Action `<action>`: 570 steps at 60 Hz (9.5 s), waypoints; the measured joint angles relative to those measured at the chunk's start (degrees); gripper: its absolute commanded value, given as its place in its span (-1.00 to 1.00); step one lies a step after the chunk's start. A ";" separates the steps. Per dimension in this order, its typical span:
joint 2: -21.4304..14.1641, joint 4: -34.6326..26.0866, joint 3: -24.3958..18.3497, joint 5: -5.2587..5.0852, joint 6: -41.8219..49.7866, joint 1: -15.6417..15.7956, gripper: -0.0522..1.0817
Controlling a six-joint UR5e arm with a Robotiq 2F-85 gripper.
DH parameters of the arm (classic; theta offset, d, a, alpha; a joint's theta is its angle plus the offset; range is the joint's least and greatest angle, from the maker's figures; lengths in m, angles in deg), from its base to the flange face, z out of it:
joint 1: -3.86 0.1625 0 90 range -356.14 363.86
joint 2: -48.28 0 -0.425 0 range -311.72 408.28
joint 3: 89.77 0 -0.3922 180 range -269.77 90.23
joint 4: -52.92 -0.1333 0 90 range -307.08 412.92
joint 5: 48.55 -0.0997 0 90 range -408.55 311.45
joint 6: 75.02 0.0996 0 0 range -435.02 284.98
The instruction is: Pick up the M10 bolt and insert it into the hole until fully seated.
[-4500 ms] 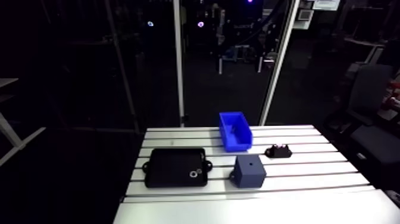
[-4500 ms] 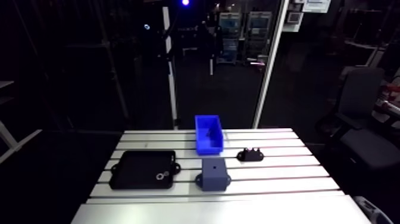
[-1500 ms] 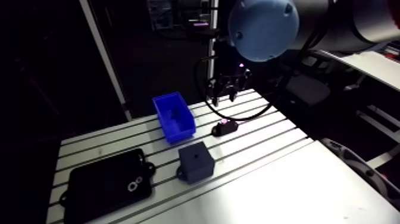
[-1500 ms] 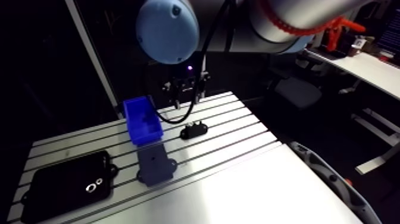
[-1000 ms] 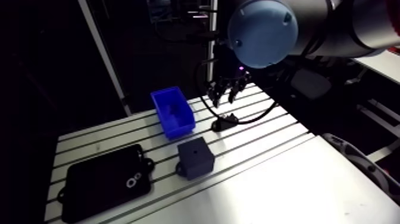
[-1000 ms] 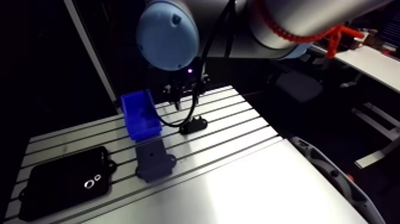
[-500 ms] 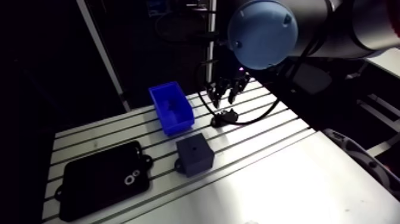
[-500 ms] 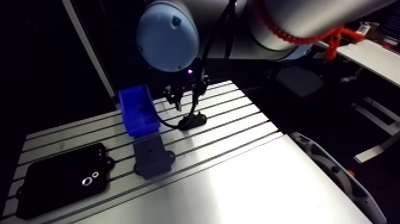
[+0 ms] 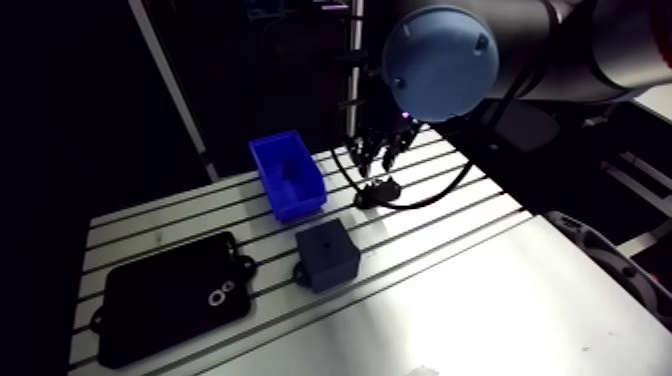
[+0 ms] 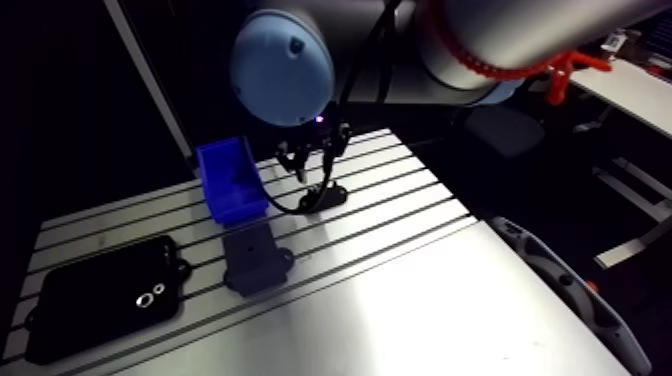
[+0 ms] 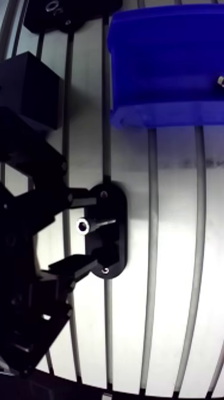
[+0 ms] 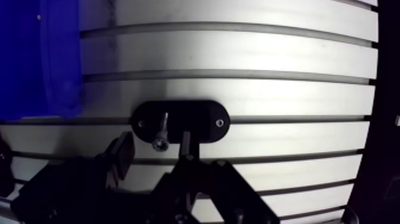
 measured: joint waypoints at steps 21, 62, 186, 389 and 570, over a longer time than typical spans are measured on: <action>0.45 0.20 0.45 0.01 0.05 -0.03 -0.05; 1.32 2.82 1.21 0.01 -0.04 -0.11 -0.04; 1.45 2.88 1.91 0.24 0.04 -0.12 0.40; -9.65 -42.25 -16.51 -0.04 10.81 9.82 0.99; -6.91 -33.02 -5.70 5.40 12.14 14.39 0.99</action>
